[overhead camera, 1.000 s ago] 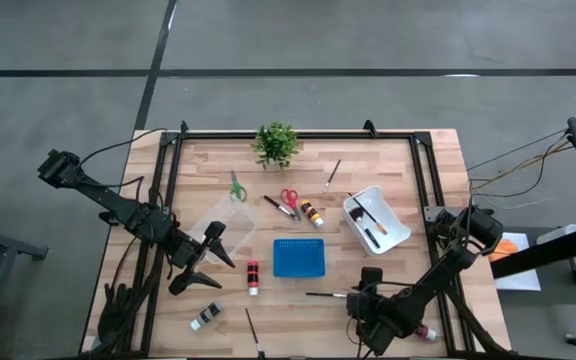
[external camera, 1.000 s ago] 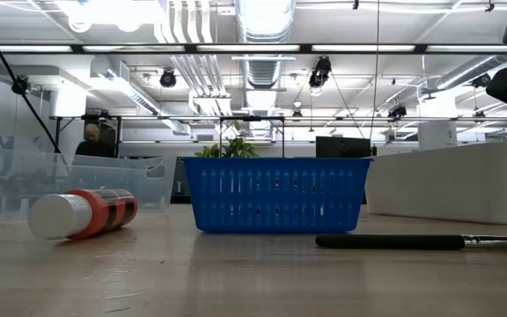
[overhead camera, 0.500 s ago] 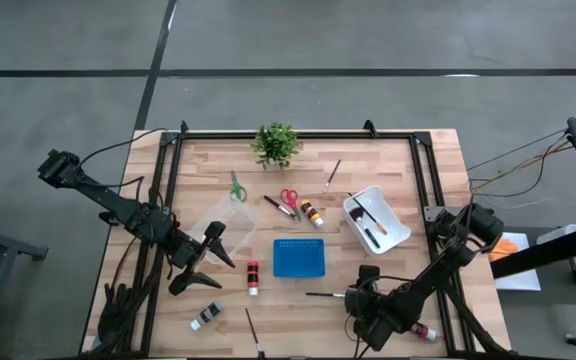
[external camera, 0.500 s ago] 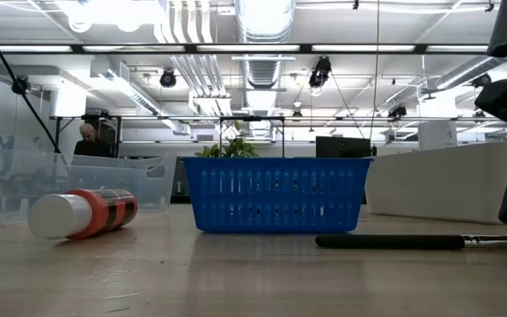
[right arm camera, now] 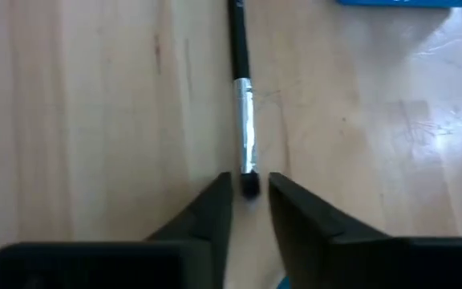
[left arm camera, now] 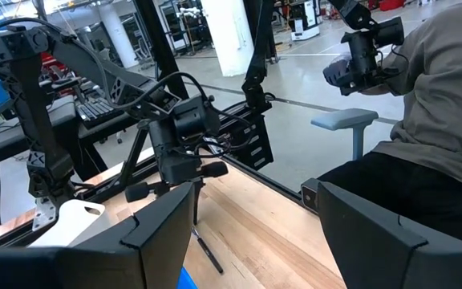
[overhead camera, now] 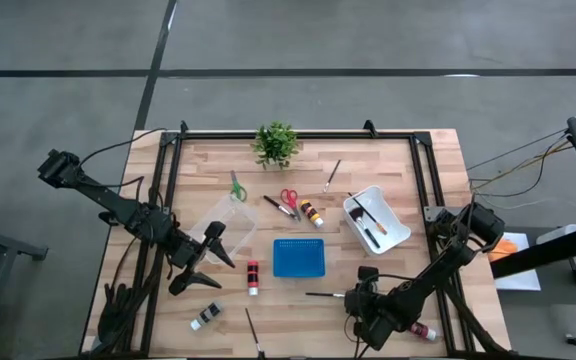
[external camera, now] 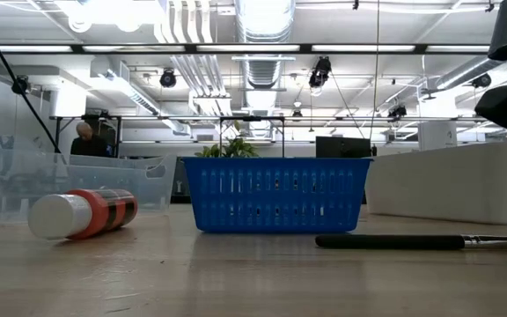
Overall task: Pick & Place Paint Supplies
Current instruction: Put the bottom eyeshadow brush in the white bin
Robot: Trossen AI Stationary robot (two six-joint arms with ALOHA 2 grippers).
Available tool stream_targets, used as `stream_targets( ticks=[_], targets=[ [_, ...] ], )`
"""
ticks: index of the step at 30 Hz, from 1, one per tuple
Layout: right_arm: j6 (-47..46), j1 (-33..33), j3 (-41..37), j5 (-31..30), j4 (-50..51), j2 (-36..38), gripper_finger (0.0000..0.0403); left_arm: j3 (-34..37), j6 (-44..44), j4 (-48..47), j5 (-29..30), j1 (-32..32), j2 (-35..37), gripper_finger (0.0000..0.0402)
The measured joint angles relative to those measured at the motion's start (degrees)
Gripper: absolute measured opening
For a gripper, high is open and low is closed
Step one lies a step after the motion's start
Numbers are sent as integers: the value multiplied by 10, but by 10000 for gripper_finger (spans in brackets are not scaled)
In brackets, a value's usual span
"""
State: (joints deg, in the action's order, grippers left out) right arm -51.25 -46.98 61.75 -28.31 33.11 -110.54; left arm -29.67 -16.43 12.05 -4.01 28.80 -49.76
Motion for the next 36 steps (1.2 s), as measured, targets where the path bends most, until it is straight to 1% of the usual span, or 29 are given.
stream_targets(
  ticks=[3, 4, 7, 17, 22, 36],
  targets=[
    [12, 0, 0, 5, -9, -1, 23, 0, 0, 0, 0, 0, 0, 269],
    [18, 1, 0, 5, -13, -1, 18, 0, 0, 0, 0, 0, 0, 269],
    [36, 1, -1, 5, -21, -1, 14, 0, 0, 0, 0, 0, 0, 269],
    [40, 1, -1, 4, -23, -1, 13, 0, 0, 0, 0, 0, 0, 269],
    [47, 2, -3, -1, -22, 11, 12, 0, 0, 0, 0, 0, 0, 269],
    [56, -1, -3, -30, -25, 21, 8, 0, 0, -1, 0, 0, 0, 269]
  ],
)
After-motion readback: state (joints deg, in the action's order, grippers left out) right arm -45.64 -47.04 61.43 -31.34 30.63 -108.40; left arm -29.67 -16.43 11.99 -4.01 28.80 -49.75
